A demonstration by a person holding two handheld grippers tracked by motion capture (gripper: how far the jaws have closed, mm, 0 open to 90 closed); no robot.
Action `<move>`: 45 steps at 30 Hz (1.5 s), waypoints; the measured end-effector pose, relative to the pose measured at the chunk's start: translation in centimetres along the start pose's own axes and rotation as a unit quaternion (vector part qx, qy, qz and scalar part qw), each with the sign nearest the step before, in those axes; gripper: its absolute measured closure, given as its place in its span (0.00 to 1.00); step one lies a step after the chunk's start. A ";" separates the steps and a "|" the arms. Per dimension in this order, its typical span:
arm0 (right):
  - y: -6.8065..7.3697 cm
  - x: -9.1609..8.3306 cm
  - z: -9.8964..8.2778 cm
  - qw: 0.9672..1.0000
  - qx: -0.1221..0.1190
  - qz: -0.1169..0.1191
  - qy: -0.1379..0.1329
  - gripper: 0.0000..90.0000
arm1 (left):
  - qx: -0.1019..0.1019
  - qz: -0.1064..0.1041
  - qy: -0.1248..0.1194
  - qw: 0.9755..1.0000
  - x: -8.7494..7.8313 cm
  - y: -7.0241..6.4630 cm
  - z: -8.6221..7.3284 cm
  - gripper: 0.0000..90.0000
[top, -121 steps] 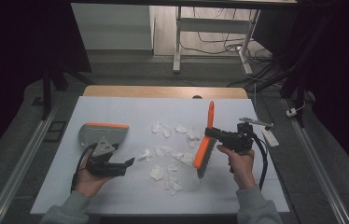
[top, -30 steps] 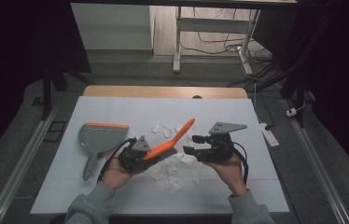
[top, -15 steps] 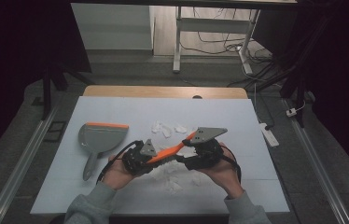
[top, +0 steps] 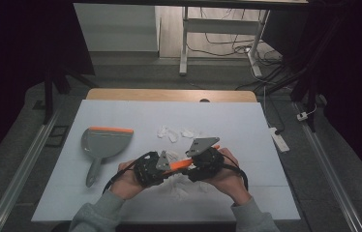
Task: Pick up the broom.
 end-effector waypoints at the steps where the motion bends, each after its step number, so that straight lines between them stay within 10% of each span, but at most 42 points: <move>1: 0.0 0.0 0.0 1.000 0.000 0.000 0.000 0.44 | 0.000 0.000 0.000 1.000 0.0 0.0 0.0 0.88; 17: 1.1 1.0 -1.8 0.993 -0.089 0.040 0.073 0.69 | 0.046 -0.007 -0.022 0.999 -0.2 -0.5 0.7 0.85; 28: 0.8 -0.1 -0.9 0.997 -0.028 0.066 0.009 0.78 | -0.007 0.052 -0.113 0.992 -2.7 1.3 1.1 0.49; 38: -0.7 -0.9 -1.5 0.999 0.005 0.041 -0.005 0.78 | -0.092 0.111 -0.181 0.973 -6.9 3.6 0.1 0.34; 45: -2.4 -1.3 -2.5 0.999 0.036 0.007 -0.017 0.78 | -0.154 0.150 -0.187 0.958 -9.0 4.6 -3.7 0.31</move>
Point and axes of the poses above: each handheld gripper's, and its own axes: x roughly forward along the jaws, z roughly out of its top, y roughly to its left, the point moved 7 cm from there along x, roughly forward along the jaws, and after that the axes turned 14 degrees about -y, right-handed, at the moved point
